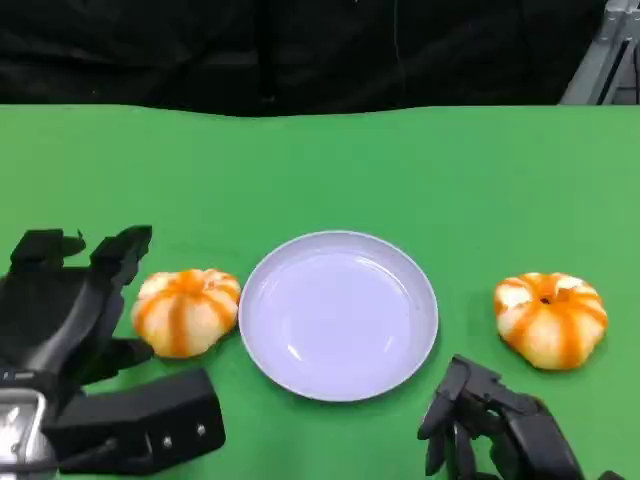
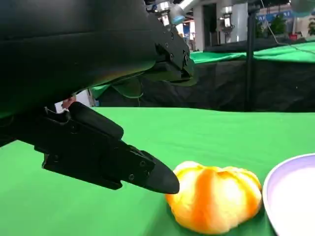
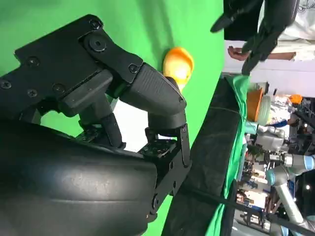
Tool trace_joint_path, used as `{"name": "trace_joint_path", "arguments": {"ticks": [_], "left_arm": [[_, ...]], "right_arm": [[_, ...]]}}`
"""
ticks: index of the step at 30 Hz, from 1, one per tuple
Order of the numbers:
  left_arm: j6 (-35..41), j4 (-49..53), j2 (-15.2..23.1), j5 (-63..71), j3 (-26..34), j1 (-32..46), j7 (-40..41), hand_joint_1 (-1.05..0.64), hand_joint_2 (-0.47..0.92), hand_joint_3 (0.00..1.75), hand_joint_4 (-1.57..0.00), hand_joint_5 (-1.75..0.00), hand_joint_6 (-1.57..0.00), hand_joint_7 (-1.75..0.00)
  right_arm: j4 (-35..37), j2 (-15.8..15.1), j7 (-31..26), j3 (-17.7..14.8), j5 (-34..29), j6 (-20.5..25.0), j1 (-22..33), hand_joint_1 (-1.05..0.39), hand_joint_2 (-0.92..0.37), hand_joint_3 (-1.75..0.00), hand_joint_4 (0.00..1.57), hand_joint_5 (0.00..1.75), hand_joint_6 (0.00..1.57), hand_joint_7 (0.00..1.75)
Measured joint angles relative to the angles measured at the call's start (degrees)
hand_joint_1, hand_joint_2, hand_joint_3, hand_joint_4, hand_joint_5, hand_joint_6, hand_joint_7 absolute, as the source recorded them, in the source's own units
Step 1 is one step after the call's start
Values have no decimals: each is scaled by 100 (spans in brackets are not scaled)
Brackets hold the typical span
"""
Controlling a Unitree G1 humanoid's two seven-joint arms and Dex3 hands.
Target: Grasp the bread from the table and place it into the plate.
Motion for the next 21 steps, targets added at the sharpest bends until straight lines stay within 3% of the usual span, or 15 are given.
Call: {"name": "trace_joint_path", "arguments": {"ticks": [21], "left_arm": [[718,913,-126,81,-1191,-906,-601,-68,92,5,0,-56,-26,0]], "right_arm": [[-342,2,-24,47,60,213,152,-52,-62,-133,76,175,60,175]]}}
